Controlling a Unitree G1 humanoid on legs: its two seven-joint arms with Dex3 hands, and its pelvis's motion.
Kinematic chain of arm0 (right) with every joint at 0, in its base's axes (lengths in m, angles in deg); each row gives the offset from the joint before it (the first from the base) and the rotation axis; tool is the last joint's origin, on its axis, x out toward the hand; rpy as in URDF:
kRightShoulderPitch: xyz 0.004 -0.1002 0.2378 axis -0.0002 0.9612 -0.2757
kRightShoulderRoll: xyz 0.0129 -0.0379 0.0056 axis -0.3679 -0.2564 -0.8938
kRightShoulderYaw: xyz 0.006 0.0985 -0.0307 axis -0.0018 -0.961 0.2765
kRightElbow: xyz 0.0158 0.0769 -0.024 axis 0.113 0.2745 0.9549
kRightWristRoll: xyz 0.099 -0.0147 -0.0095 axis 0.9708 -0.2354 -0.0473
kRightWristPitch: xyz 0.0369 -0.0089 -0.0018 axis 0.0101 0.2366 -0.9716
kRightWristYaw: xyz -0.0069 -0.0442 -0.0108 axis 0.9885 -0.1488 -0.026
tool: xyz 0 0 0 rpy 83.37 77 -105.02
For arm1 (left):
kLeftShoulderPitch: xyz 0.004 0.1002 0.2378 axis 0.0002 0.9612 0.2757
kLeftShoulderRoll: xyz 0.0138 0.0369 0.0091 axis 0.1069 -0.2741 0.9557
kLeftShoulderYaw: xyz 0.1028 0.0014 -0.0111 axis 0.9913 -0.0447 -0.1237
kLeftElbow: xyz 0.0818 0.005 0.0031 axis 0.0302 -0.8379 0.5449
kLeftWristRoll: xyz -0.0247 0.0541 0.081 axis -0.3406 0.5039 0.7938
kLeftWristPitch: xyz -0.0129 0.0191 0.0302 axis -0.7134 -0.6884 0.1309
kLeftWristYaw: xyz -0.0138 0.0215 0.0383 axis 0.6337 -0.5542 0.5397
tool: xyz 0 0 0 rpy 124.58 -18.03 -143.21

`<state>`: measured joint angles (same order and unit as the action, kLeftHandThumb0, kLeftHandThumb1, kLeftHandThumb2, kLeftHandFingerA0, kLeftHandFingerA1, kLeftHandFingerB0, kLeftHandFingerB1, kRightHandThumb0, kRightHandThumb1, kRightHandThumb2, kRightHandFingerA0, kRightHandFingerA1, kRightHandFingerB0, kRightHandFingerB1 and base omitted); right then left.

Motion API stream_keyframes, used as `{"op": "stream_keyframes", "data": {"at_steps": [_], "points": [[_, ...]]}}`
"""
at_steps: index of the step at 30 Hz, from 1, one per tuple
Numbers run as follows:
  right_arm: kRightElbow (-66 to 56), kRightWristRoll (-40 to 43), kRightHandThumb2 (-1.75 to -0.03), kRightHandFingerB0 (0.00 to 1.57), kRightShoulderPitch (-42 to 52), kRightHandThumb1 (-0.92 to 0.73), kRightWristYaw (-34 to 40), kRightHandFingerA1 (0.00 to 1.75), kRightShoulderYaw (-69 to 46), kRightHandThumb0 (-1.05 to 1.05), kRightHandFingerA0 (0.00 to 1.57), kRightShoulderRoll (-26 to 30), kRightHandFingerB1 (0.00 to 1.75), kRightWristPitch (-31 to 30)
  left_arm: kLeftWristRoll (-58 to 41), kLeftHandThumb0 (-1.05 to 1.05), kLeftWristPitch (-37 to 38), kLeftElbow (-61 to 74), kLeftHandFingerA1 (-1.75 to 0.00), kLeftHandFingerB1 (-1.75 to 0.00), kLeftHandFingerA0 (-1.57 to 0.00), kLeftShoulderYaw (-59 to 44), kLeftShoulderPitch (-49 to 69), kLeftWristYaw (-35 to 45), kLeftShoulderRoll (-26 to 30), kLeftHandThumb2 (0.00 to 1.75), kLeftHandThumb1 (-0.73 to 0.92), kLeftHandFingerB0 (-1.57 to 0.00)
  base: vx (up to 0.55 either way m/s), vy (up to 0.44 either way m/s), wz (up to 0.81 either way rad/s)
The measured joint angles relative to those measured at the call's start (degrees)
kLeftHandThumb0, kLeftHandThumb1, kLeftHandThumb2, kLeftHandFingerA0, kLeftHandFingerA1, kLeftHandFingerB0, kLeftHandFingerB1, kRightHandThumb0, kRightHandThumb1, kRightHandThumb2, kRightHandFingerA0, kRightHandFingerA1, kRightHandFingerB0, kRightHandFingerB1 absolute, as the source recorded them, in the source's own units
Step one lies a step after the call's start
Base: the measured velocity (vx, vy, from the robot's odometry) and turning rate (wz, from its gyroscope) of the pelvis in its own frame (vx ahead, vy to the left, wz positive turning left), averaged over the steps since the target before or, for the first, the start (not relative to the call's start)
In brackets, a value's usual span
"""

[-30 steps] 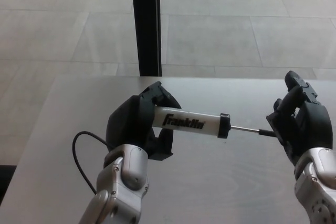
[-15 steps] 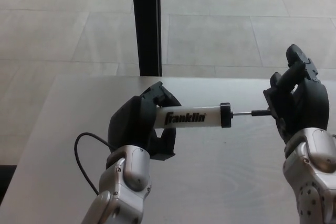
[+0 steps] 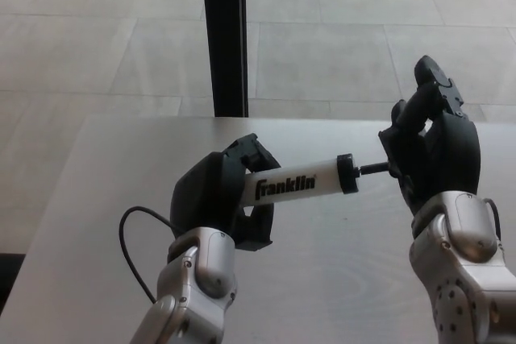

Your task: The robot uses its left hand to lift the air pump kept on the middle of the desk and use the right hand to compress the handle

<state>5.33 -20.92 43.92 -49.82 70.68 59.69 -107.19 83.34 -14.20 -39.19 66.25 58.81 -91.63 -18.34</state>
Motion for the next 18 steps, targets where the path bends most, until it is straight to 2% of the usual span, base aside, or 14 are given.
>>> {"op": "stream_keyframes", "data": {"at_steps": [4,5,9,11,16,17,18], "points": [[0.0,-0.3,-1.27,0.00,1.3,-0.92,0.4,0.14,1.8,-0.94,0.00,-0.1,0.17,0.3,0.3,-0.16,0.0,-0.2,-1.75,-1.50,-1.01,0.0,-0.5,-0.3,0.5,1.44,0.38,-0.92,0.00,0.000,0.00],[0.0,-0.4,-1.27,0.00,1.6,-0.92,0.5,0.12,2.1,-0.96,0.00,-0.2,0.16,0.4,0.4,-0.21,0.0,-0.3,-1.75,-1.49,-1.00,0.0,-0.6,-0.4,0.6,1.41,0.36,-0.89,0.00,0.000,0.00],[0.1,-1.1,-1.28,0.00,2.0,-0.92,1.0,0.11,3.0,-0.95,0.00,-0.2,0.16,0.6,0.6,-0.17,-0.1,-0.5,-1.75,-1.49,-1.01,-0.2,-1.3,-0.6,0.9,1.30,0.43,-0.90,0.00,0.000,0.00],[0.2,-1.5,-1.28,0.00,2.2,-0.92,1.2,0.12,3.4,-0.93,0.00,-0.3,0.15,0.6,0.6,-0.18,-0.1,-0.6,-1.75,-1.47,-1.02,-0.3,-1.5,-0.7,0.9,1.37,0.38,-0.93,0.00,0.000,0.00],[0.6,-2.3,-1.28,0.00,2.9,-0.92,1.6,0.14,4.3,-0.90,0.00,-0.4,0.17,0.9,0.6,-0.19,-0.2,-0.9,-1.75,-1.44,-1.02,-0.4,-1.9,-0.8,1.0,1.34,0.40,-0.91,0.00,0.000,0.00],[0.6,-2.4,-1.28,0.00,3.1,-0.92,1.6,0.13,4.3,-0.92,0.00,-0.4,0.13,0.9,0.6,-0.25,-0.2,-1.0,-1.45,-1.22,-1.27,-0.3,-1.9,-0.8,1.0,1.17,0.45,-0.99,0.00,0.000,0.00],[0.6,-2.4,-1.28,0.00,3.1,-0.92,1.6,0.13,4.1,-0.92,0.00,-0.4,0.13,0.9,0.7,-0.25,-0.2,-1.0,-1.45,-1.22,-1.27,-0.2,-2.0,-0.8,1.1,1.17,0.45,-0.99,0.00,0.000,0.00]]}}
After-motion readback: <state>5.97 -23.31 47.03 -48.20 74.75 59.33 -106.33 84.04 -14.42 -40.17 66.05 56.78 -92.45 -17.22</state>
